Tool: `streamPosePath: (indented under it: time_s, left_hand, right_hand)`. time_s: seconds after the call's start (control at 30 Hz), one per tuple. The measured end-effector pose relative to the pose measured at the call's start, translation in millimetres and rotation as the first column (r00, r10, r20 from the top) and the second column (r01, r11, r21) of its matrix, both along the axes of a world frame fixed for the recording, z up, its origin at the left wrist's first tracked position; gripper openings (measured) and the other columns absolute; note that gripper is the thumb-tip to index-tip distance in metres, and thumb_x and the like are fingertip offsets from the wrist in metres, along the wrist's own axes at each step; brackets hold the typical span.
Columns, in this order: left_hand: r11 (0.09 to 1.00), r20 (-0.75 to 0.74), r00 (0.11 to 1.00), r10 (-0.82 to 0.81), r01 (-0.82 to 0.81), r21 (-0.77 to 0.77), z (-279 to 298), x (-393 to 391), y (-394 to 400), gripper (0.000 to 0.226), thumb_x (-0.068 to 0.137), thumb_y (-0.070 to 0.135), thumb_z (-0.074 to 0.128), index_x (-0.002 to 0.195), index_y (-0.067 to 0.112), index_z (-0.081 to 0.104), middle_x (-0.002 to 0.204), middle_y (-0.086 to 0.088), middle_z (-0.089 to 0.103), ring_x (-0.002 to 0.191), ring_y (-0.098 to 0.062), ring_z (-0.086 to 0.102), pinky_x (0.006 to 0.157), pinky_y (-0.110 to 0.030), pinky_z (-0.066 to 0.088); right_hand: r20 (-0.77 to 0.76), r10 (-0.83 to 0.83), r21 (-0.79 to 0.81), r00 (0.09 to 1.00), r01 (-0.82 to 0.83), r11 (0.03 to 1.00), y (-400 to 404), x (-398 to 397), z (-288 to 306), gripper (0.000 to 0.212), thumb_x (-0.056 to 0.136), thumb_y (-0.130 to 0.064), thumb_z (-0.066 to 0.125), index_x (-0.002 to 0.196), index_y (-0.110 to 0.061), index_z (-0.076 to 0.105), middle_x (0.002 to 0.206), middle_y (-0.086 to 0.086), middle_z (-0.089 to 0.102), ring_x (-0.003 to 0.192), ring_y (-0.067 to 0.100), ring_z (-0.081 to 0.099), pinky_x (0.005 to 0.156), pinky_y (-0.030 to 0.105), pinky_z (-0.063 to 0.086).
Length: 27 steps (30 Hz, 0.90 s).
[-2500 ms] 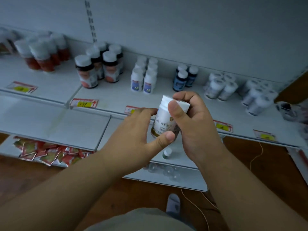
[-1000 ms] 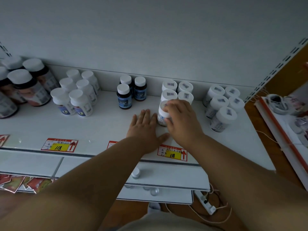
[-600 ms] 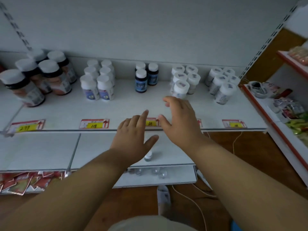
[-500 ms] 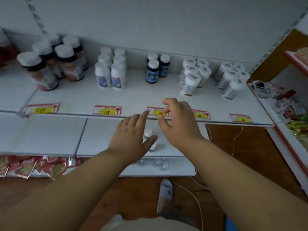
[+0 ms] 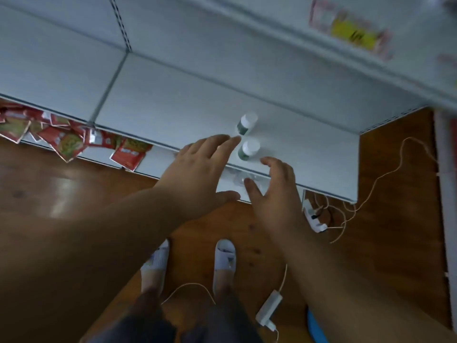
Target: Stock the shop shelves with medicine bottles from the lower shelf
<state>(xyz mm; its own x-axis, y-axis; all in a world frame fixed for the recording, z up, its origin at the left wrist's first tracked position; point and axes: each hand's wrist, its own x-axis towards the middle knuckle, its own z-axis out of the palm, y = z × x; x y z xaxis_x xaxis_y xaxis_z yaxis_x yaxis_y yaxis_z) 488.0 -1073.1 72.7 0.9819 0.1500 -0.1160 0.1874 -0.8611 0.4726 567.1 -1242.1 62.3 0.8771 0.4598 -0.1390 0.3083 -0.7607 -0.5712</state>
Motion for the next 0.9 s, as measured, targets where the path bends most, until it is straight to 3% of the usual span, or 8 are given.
streamPosePath:
  time_s: [0.1,0.23,0.37,0.53,0.63,0.73,0.83,0.9]
  left_hand:
    - [1.000,-0.043,0.999,0.007,-0.007,-0.014,-61.6,21.4,-13.3,0.104,0.078,0.062,0.068,0.156,0.025,0.011,0.161,0.000,0.023,0.147,-0.023,0.021,0.119,-0.040,0.020]
    - [0.993,-0.047,0.996,0.079,-0.083,-0.084,-119.9,42.8,-18.3,0.107,0.075,0.061,0.073,0.156,0.024,0.015,0.158,-0.003,0.029,0.143,-0.025,0.031,0.115,-0.040,0.028]
    - [0.961,-0.017,0.981,0.195,-0.194,-0.198,-156.5,54.0,-16.3,0.104,0.074,0.062,0.073,0.155,0.028,0.018,0.156,0.002,0.034,0.138,-0.020,0.039,0.108,-0.037,0.038]
    - [0.935,-0.018,0.967,0.254,-0.250,-0.250,-176.5,53.1,-13.7,0.096,0.077,0.053,0.076,0.154,0.030,0.023,0.152,0.003,0.039,0.133,-0.015,0.043,0.102,-0.031,0.040]
    - [0.903,-0.034,0.948,0.316,-0.311,-0.295,-164.0,42.0,-10.8,0.099,0.073,0.051,0.079,0.153,0.029,0.025,0.152,0.002,0.038,0.131,-0.015,0.046,0.101,-0.030,0.041]
    - [0.824,-0.060,0.910,0.410,-0.398,-0.403,-117.6,11.8,-10.4,0.111,0.062,0.061,0.079,0.154,0.031,0.024,0.154,0.002,0.035,0.132,-0.013,0.044,0.104,-0.031,0.041]
    - [0.730,-0.107,0.879,0.464,-0.448,-0.515,-44.1,-43.0,-6.4,0.119,0.055,0.083,0.064,0.154,0.032,0.023,0.153,0.005,0.037,0.131,-0.005,0.043,0.108,-0.037,0.043]
    - [0.676,-0.109,0.843,0.526,-0.493,-0.547,9.5,-88.7,4.3,0.112,0.058,0.093,0.052,0.151,0.033,0.031,0.150,0.008,0.042,0.130,0.000,0.046,0.107,-0.037,0.044]
  right_hand:
    - [-0.008,-0.015,-0.030,1.000,0.014,0.999,-1.0,33.6,-70.9,0.063,0.089,-0.031,0.072,0.143,-0.025,0.041,0.142,0.002,0.048,0.130,0.018,0.046,0.102,0.028,0.042]
    - [0.002,-0.009,-0.060,1.000,0.009,0.998,18.9,75.2,-139.7,0.076,0.088,-0.031,0.072,0.151,-0.028,0.029,0.144,0.006,0.045,0.132,0.024,0.044,0.101,0.031,0.038]
    - [0.027,0.050,-0.043,0.998,-0.049,0.998,38.1,98.5,-175.1,0.071,0.092,-0.026,0.068,0.150,-0.032,0.028,0.136,0.009,0.046,0.120,0.026,0.054,0.088,0.025,0.037]
    - [0.092,0.051,0.002,0.994,-0.051,0.999,48.6,112.1,-186.8,0.062,0.092,-0.015,0.064,0.144,-0.031,0.036,0.124,0.011,0.044,0.099,0.030,0.059,0.079,0.031,0.043]
    - [0.002,0.049,0.011,0.999,-0.049,0.999,45.5,106.1,-169.9,0.058,0.091,-0.015,0.062,0.142,-0.030,0.039,0.123,0.011,0.046,0.099,0.030,0.058,0.083,0.033,0.046]
    - [-0.216,0.061,0.168,0.974,-0.024,0.985,42.7,70.3,-116.1,0.052,0.090,-0.018,0.062,0.135,-0.034,0.041,0.121,0.002,0.055,0.102,0.022,0.060,0.091,0.038,0.051]
    - [-0.462,0.138,0.293,0.876,0.003,0.956,48.9,15.0,-34.6,0.037,0.088,-0.027,0.055,0.120,-0.040,0.045,0.109,-0.006,0.059,0.097,0.017,0.061,0.090,0.047,0.054]
    - [-0.587,0.254,0.414,0.769,0.015,0.910,65.6,-23.7,22.2,0.033,0.080,-0.031,0.049,0.111,-0.040,0.051,0.102,-0.002,0.062,0.090,0.018,0.064,0.084,0.045,0.056]
